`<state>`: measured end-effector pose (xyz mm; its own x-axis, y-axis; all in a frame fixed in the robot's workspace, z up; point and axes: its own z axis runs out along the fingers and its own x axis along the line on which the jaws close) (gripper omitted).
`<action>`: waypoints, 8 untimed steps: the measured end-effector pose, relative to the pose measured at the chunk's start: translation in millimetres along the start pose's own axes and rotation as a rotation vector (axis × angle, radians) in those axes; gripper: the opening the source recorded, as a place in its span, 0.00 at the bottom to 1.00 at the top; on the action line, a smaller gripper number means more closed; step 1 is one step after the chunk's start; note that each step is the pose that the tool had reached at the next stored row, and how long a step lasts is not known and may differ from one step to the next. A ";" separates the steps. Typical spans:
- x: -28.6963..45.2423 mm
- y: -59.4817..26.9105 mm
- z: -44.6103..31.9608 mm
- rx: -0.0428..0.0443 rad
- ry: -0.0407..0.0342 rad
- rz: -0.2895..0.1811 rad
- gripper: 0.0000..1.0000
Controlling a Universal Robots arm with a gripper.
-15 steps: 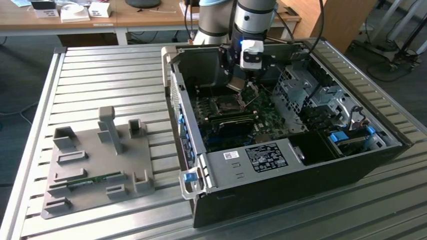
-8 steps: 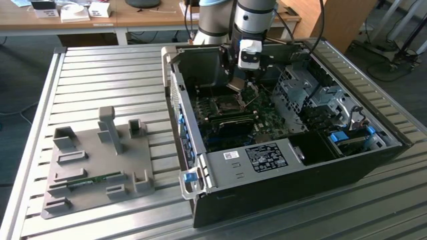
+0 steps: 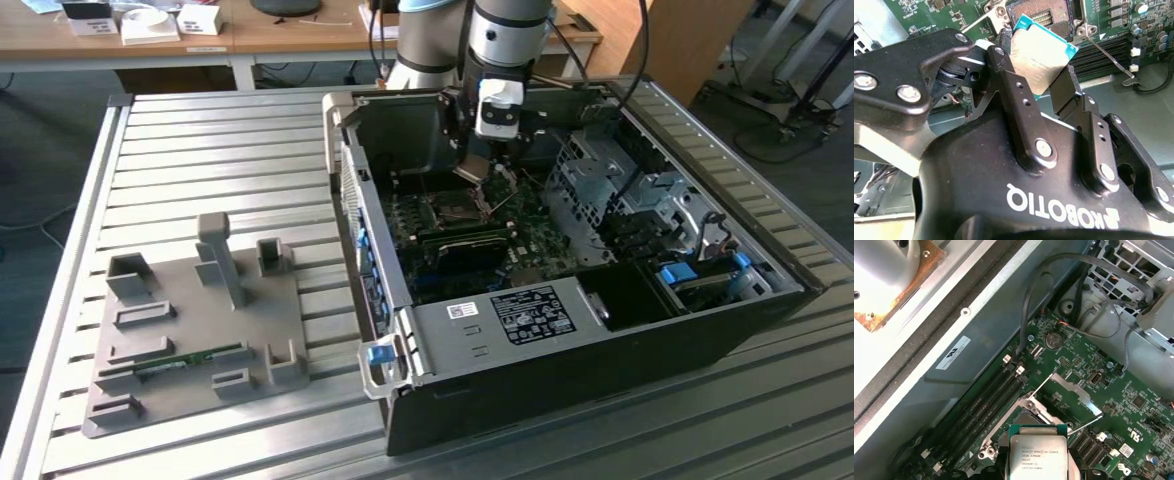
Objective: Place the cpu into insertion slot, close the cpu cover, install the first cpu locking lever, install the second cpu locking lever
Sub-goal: 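Place the cpu into insertion slot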
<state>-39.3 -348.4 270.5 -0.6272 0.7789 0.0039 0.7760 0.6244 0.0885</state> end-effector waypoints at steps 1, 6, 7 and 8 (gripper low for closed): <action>0.0 0.0 0.0 -0.0001 -0.0011 0.013 0.54; 0.0 0.0 0.1 -0.0002 -0.0045 0.051 0.54; 0.0 0.0 0.1 -0.0002 -0.0045 0.051 0.54; 0.0 0.0 0.1 -0.0002 -0.0045 0.051 0.54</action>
<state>-39.3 -348.4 270.4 -0.5866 0.8099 0.0039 0.8069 0.5840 0.0885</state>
